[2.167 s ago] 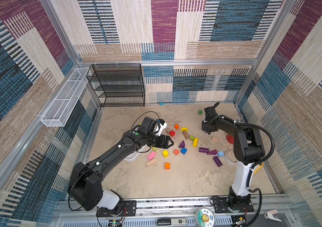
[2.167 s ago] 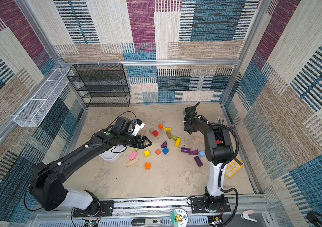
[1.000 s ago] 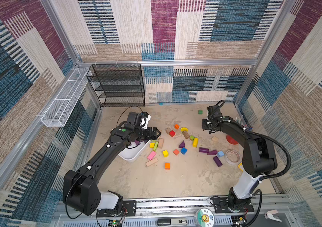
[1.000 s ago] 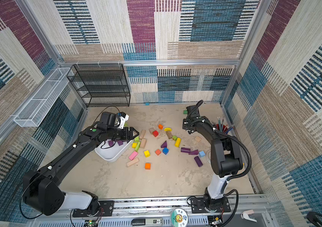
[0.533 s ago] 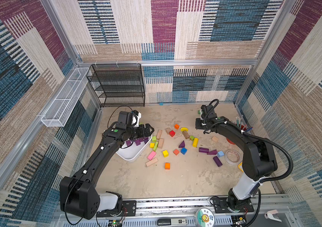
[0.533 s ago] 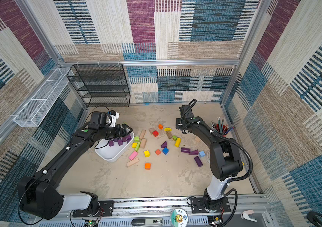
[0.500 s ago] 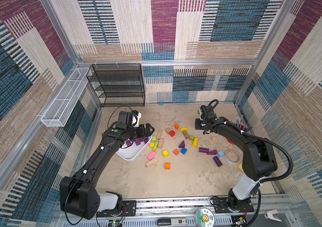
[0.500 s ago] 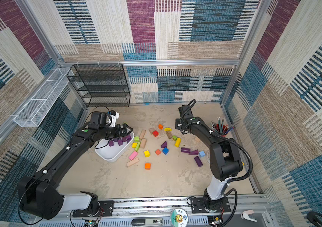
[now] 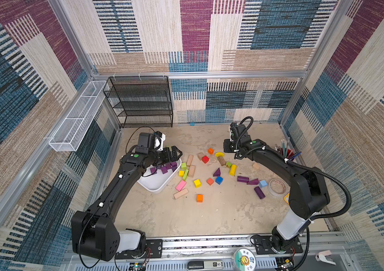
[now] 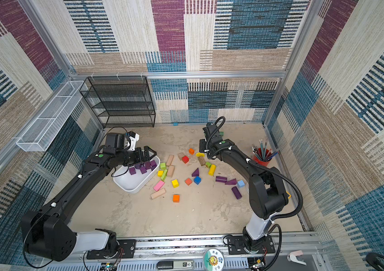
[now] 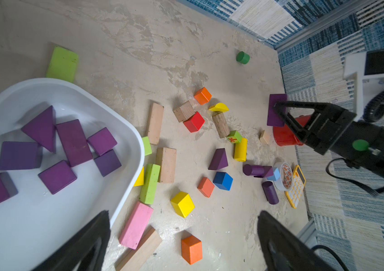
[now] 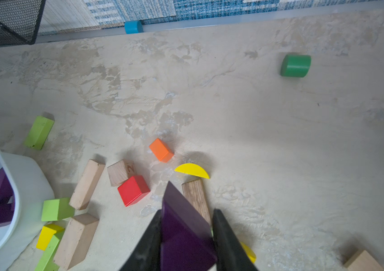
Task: Pick purple bricks into the storage bin
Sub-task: Place the building block in the storage box.
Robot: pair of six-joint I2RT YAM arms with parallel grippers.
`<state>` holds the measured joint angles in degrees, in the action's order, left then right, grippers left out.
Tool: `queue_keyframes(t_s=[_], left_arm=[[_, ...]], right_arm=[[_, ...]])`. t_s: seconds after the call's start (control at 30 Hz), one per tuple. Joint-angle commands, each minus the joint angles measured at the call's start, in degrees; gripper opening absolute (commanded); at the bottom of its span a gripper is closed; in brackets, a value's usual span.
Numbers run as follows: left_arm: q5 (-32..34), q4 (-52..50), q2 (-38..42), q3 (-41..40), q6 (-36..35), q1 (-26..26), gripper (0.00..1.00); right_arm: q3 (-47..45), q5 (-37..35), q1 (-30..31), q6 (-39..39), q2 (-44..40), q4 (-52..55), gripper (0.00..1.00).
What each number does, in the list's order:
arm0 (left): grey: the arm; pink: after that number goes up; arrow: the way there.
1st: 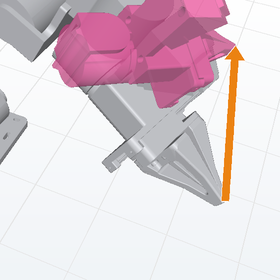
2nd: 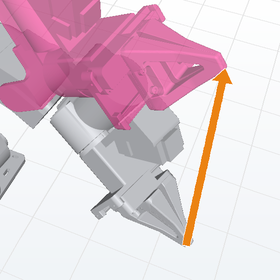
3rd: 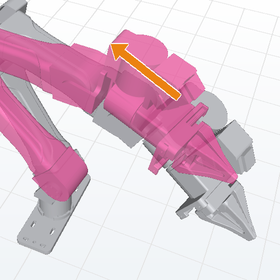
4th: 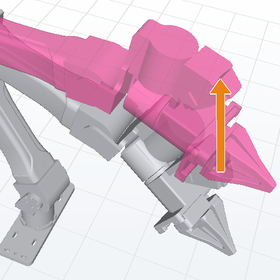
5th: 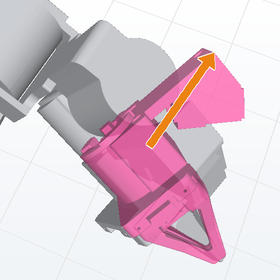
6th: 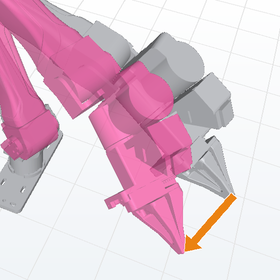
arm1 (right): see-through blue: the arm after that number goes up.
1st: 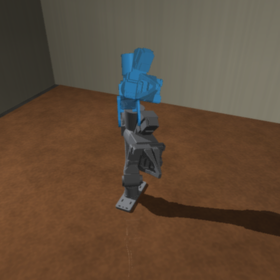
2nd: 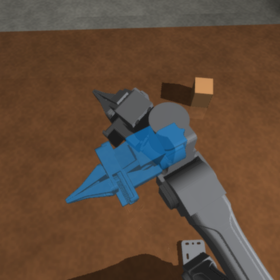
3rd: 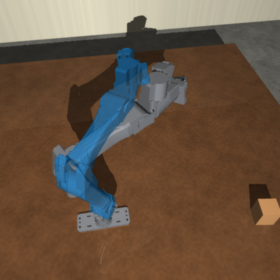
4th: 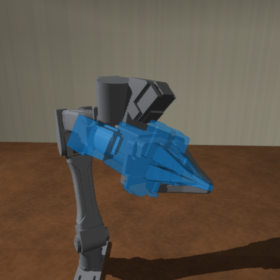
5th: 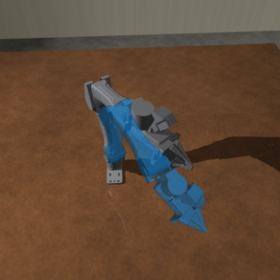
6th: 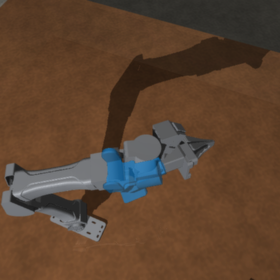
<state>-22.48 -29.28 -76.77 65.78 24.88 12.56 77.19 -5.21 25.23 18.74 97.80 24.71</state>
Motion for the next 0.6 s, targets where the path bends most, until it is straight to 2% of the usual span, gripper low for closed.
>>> queue_keyframes(t_s=[0.0,0.57], left_arm=[[1.6,0.8,0.3,-0.1,-0.1,-0.3,0.99],[7.8,0.5,2.3,-0.4,1.4,-1.1,0.99]], right_arm=[[0.3,-1.0,1.8,2.0,-0.7,-3.1,0.36],[2.9,-1.5,11.6,6.0,2.4,-6.1,0.36]])
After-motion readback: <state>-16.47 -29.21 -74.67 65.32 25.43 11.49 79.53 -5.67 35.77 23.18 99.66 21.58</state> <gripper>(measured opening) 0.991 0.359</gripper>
